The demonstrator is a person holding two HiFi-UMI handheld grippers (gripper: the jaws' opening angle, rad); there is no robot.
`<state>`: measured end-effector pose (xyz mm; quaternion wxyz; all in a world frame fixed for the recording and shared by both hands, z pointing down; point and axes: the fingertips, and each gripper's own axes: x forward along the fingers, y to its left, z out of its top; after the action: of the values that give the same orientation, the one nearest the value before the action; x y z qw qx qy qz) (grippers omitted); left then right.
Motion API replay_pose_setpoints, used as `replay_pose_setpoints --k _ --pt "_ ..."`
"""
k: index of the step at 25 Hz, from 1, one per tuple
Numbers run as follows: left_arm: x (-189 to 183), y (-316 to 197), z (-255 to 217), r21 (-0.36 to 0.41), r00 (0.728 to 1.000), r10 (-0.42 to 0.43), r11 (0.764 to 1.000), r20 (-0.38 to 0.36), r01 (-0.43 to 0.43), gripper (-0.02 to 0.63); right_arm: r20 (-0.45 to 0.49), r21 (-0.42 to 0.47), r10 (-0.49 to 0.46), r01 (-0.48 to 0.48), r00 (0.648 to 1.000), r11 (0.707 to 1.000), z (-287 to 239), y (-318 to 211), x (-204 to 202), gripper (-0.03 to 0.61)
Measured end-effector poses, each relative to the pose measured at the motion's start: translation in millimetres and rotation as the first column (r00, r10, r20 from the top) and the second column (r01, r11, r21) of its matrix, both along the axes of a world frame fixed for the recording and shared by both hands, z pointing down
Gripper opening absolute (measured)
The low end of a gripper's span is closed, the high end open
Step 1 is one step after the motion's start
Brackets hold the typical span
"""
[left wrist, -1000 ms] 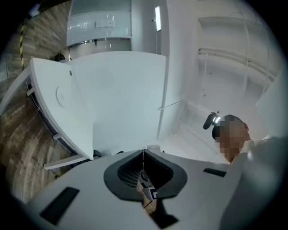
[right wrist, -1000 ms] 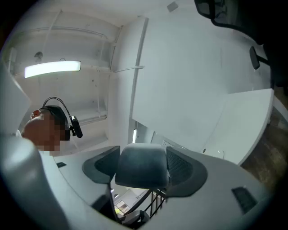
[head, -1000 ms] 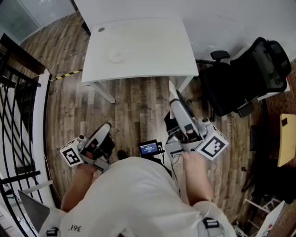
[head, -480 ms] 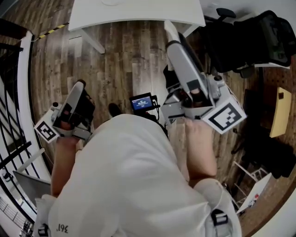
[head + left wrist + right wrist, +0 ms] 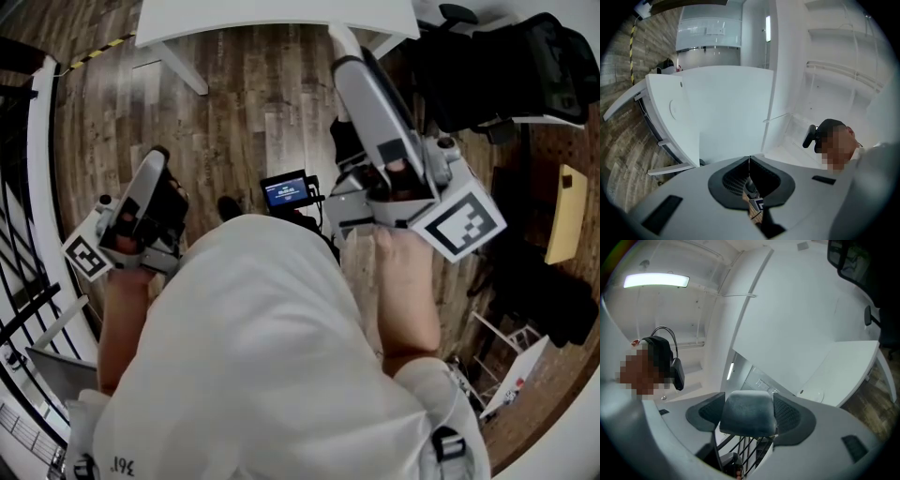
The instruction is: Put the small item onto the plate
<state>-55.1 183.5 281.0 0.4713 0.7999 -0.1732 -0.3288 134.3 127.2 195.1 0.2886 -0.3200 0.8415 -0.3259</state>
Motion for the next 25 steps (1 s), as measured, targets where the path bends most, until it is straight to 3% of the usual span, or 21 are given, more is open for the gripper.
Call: replay_pose_setpoints --k 6,17,25 --pt "0.7 2.9 1.0 0.007 1.000 0.020 1.000 -0.001 -0.020 0.006 0.014 -0.025 0.013 -0.013 1.000 1.000 7.6 2.9 -0.5 0.325" --pt "5.8 10.4 -0.9 -0.002 1.000 0.028 1.000 0.003 -0.028 0.006 -0.080 -0.024 0.027 -0.029 0.996 0.999 14.3 6.5 1.6 0.325" --pt "12.8 14.7 -1.3 0.000 1.000 0.023 1.000 0.014 -0.023 0.006 -0.093 -0.040 0.010 -0.014 0.996 0.999 21.1 8.4 5.3 0.325"
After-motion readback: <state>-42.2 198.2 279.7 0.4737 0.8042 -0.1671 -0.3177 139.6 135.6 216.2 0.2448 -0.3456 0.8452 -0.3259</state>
